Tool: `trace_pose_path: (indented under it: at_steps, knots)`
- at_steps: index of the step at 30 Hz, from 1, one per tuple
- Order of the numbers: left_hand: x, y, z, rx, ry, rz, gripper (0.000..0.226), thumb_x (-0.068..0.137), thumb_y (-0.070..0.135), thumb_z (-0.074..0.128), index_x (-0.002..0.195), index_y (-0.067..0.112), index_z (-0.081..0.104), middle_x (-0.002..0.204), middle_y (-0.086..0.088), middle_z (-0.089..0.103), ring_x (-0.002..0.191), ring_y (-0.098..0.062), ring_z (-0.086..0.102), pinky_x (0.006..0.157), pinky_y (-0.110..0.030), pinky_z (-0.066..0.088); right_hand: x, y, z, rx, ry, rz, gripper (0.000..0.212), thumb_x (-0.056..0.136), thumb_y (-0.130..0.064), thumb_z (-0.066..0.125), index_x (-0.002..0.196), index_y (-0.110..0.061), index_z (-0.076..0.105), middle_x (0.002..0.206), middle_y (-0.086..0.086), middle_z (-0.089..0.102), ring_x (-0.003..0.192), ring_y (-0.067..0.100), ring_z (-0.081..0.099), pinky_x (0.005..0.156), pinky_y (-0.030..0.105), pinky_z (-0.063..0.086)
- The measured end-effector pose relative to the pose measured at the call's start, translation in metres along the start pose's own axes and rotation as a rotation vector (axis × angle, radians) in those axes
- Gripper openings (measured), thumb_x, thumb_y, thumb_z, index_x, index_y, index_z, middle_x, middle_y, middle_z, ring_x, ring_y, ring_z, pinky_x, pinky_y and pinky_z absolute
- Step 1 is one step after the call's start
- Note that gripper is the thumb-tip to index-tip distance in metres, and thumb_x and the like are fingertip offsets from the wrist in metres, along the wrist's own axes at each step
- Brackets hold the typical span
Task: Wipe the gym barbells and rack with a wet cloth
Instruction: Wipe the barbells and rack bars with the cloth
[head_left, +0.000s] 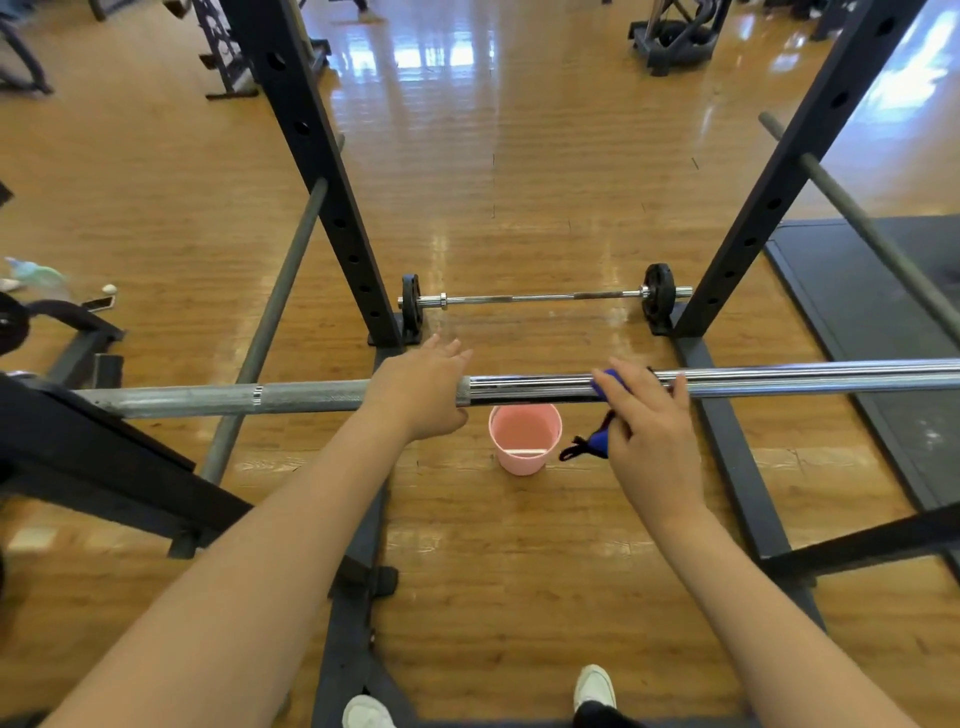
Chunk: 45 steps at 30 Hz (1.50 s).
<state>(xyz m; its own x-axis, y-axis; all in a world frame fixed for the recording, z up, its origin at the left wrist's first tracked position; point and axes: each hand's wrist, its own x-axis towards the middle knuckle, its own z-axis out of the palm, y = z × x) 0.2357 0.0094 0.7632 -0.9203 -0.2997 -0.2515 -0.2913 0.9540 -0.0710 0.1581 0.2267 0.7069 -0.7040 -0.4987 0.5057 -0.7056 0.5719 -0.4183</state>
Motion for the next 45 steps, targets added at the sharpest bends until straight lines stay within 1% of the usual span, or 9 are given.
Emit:
trace_pose_path:
  at_steps: [5, 10, 14, 17, 21, 24, 30, 37, 45]
  knots:
    - [0.0, -0.001, 0.002, -0.002, 0.018, 0.008, 0.076, 0.087, 0.047, 0.058, 0.149, 0.024, 0.021, 0.156, 0.007, 0.021, 0.144, -0.016, 0.018, 0.101, -0.042, 0.04, 0.009, 0.007, -0.009, -0.016, 0.065, 0.179, 0.039, 0.077, 0.016, 0.054, 0.112, 0.002, 0.066, 0.117, 0.019, 0.064, 0.111, 0.036, 0.059, 0.108, 0.051, 0.019]
    - [-0.003, 0.001, 0.003, 0.049, 0.108, 0.013, 0.073, 0.088, 0.05, 0.056, 0.148, 0.021, 0.025, 0.154, 0.003, 0.027, 0.143, -0.02, 0.019, 0.112, -0.042, 0.025, 0.016, -0.043, 0.021, -0.005, -0.016, -0.079, 0.041, 0.078, 0.0, 0.04, 0.106, 0.003, 0.068, 0.111, 0.021, 0.066, 0.102, 0.033, 0.064, 0.099, 0.059, 0.035]
    - [0.0, -0.003, 0.013, 0.092, 0.182, 0.014, 0.069, 0.09, 0.048, 0.052, 0.148, 0.019, 0.026, 0.154, 0.002, 0.028, 0.144, -0.02, 0.016, 0.116, -0.045, 0.013, 0.015, -0.046, 0.02, -0.004, -0.054, -0.145, 0.038, 0.081, -0.007, 0.042, 0.107, -0.003, 0.07, 0.113, 0.015, 0.066, 0.104, 0.028, 0.064, 0.099, 0.052, 0.027]
    - [0.0, -0.004, 0.017, 0.107, 0.213, 0.026, 0.067, 0.092, 0.046, 0.049, 0.148, 0.019, 0.025, 0.155, 0.002, 0.026, 0.144, -0.019, 0.017, 0.116, -0.045, 0.011, 0.012, -0.016, 0.003, 0.025, -0.051, -0.002, 0.041, 0.077, -0.001, 0.048, 0.113, -0.004, 0.068, 0.121, 0.014, 0.063, 0.112, 0.03, 0.06, 0.105, 0.05, 0.021]
    - [-0.002, -0.006, 0.026, 0.143, 0.353, 0.043, 0.061, 0.087, 0.041, 0.058, 0.139, 0.011, 0.045, 0.144, -0.006, 0.045, 0.139, -0.023, 0.033, 0.115, -0.045, 0.018, 0.015, -0.016, -0.004, -0.005, -0.045, 0.095, 0.041, 0.077, -0.001, 0.045, 0.112, -0.001, 0.067, 0.118, 0.016, 0.064, 0.111, 0.032, 0.06, 0.108, 0.049, 0.017]
    - [0.0, -0.008, 0.033, 0.166, 0.489, 0.058, 0.064, 0.068, 0.037, 0.077, 0.12, 0.003, 0.062, 0.126, -0.015, 0.06, 0.127, -0.031, 0.048, 0.107, -0.052, 0.03, 0.023, -0.036, 0.007, -0.041, -0.053, -0.039, 0.038, 0.075, -0.003, 0.045, 0.104, 0.002, 0.069, 0.107, 0.018, 0.068, 0.102, 0.032, 0.065, 0.101, 0.054, 0.026]
    - [0.002, -0.008, 0.036, 0.157, 0.596, 0.09, 0.068, 0.058, 0.036, 0.083, 0.113, 0.0, 0.066, 0.118, -0.018, 0.064, 0.117, -0.032, 0.057, 0.1, -0.05, 0.04, 0.024, -0.045, 0.015, -0.059, -0.095, -0.174, 0.042, 0.08, -0.015, 0.037, 0.104, -0.005, 0.07, 0.107, 0.012, 0.069, 0.099, 0.025, 0.066, 0.1, 0.058, 0.033]
    - [0.005, -0.011, 0.044, 0.101, 0.648, 0.112, 0.054, 0.059, 0.035, 0.079, 0.101, 0.001, 0.071, 0.1, -0.015, 0.071, 0.1, -0.029, 0.067, 0.094, -0.046, 0.047, 0.02, -0.021, 0.001, 0.031, -0.066, 0.085, 0.04, 0.08, -0.005, 0.043, 0.109, -0.007, 0.07, 0.117, 0.01, 0.066, 0.108, 0.026, 0.062, 0.109, 0.05, 0.013]
    - [0.007, -0.012, 0.047, 0.124, 0.699, 0.113, 0.047, 0.062, 0.033, 0.077, 0.097, 0.001, 0.071, 0.099, -0.015, 0.071, 0.101, -0.03, 0.066, 0.097, -0.047, 0.044, 0.02, -0.078, 0.04, 0.023, -0.109, -0.144, 0.038, 0.077, -0.002, 0.05, 0.107, -0.012, 0.071, 0.113, 0.006, 0.068, 0.105, 0.021, 0.064, 0.102, 0.057, 0.026]
